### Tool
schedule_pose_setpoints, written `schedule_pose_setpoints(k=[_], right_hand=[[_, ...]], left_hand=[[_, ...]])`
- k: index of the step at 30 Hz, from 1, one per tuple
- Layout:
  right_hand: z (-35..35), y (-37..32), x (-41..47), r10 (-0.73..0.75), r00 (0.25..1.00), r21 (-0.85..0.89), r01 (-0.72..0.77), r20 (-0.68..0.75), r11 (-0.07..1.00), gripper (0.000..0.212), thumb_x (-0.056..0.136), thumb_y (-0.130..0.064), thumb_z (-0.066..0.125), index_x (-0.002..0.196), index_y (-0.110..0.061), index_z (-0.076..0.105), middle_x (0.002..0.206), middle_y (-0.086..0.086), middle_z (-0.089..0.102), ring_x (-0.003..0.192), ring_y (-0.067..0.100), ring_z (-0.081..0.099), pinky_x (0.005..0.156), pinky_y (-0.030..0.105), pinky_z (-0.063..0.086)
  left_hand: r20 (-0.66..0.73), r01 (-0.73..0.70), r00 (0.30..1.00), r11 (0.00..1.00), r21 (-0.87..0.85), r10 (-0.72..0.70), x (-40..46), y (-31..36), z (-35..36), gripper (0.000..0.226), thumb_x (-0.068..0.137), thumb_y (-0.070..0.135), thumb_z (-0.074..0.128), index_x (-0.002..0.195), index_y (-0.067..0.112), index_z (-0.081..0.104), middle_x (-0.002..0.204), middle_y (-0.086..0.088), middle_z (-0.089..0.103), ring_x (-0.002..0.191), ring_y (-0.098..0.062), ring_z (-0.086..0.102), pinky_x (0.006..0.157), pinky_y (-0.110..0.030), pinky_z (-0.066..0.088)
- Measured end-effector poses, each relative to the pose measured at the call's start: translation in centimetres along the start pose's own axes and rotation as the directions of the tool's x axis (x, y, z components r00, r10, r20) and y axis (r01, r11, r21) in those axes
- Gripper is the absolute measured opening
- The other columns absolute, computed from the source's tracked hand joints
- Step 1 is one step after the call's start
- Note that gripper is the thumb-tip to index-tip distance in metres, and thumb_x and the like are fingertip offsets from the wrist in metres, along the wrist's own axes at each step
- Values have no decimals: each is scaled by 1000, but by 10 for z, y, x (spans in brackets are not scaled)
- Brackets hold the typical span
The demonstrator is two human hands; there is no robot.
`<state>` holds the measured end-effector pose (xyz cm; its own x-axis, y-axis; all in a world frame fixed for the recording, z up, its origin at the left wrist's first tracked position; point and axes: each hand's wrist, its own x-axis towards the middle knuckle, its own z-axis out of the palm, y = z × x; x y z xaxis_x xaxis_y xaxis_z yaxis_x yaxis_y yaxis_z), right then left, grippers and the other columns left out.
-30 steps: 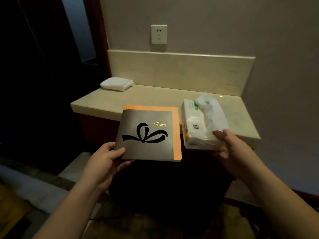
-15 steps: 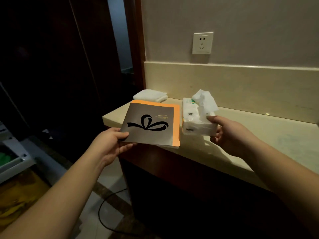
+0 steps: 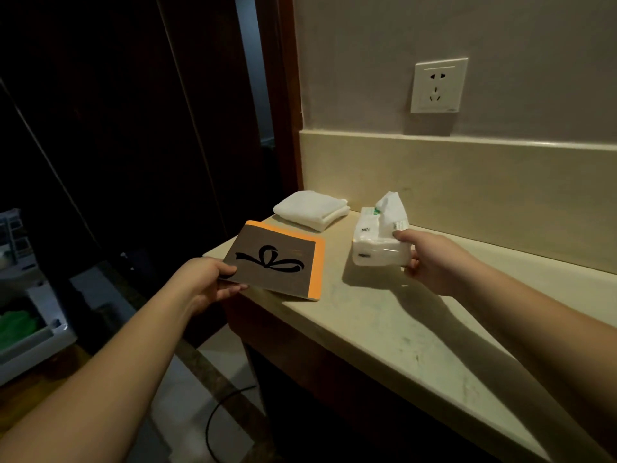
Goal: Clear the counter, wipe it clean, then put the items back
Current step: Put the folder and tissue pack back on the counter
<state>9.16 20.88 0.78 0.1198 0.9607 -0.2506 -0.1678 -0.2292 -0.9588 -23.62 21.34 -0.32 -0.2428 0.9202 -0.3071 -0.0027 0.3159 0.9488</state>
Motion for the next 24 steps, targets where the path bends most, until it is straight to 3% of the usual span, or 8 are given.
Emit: schedule_pose_setpoints(k=[3,6,8,11,13,18,21,24], right_hand=[[8,-1,15,13,1000,6,-13,-6,1000,26,95,-21,50,117,-9,58,65,0,50,34,3,41,45,21,30],[16,-1,32,24,999,-12,-24,-42,1000,28,95,-21,51,119,-8,57,66,1,50,41,6,43,46,22,31],[22,0,42,26,997,-21,-28,-75,999,29,95,-21,52,120,-8,56,68,2,52,46,9,43,47,23,30],[33,1,55,17,990,-29,-21,-139,999,30,94,-23,55,119,-7,55,75,5,53,56,13,45,50,24,31],[42,1,66,17,985,-42,-24,-171,999,30,93,-24,56,117,-7,55,76,5,52,58,15,44,50,25,33],[62,3,91,-24,967,-84,3,-253,996,32,90,-24,59,116,-6,56,82,9,57,62,18,50,53,28,37],[75,4,101,-53,954,-134,13,-296,991,27,90,-22,60,113,-8,54,90,12,60,71,22,54,55,30,37],[83,5,108,-70,937,-224,-9,-341,975,35,87,-25,62,117,-7,59,93,14,59,66,22,51,52,29,36]], left_hand=[[-26,-28,999,995,94,31,26,5,-2,8,96,1,48,95,4,56,85,-14,63,51,-16,63,38,-16,44],[-95,-96,988,963,250,124,53,8,-5,9,95,5,54,103,4,58,87,-10,60,59,-17,53,51,-24,42],[-126,-162,962,877,453,243,73,8,-9,14,92,8,59,106,6,60,86,-8,59,68,-19,53,62,-30,43],[-129,-189,930,747,637,345,100,7,-14,29,90,14,63,118,9,56,99,-10,60,81,-21,55,65,-31,43],[-119,-194,919,693,694,377,115,7,-19,39,91,19,63,127,10,51,110,-11,60,87,-20,55,68,-32,44],[-68,-221,892,561,797,448,140,9,-25,46,91,28,57,132,12,45,94,-3,56,76,-18,58,64,-33,53],[-18,-214,914,520,827,405,149,9,-28,50,91,32,55,135,11,43,114,-10,56,95,-26,57,75,-38,54],[20,-209,919,442,872,394,157,10,-30,52,92,38,52,136,12,43,128,-13,49,115,-31,47,90,-42,48]])
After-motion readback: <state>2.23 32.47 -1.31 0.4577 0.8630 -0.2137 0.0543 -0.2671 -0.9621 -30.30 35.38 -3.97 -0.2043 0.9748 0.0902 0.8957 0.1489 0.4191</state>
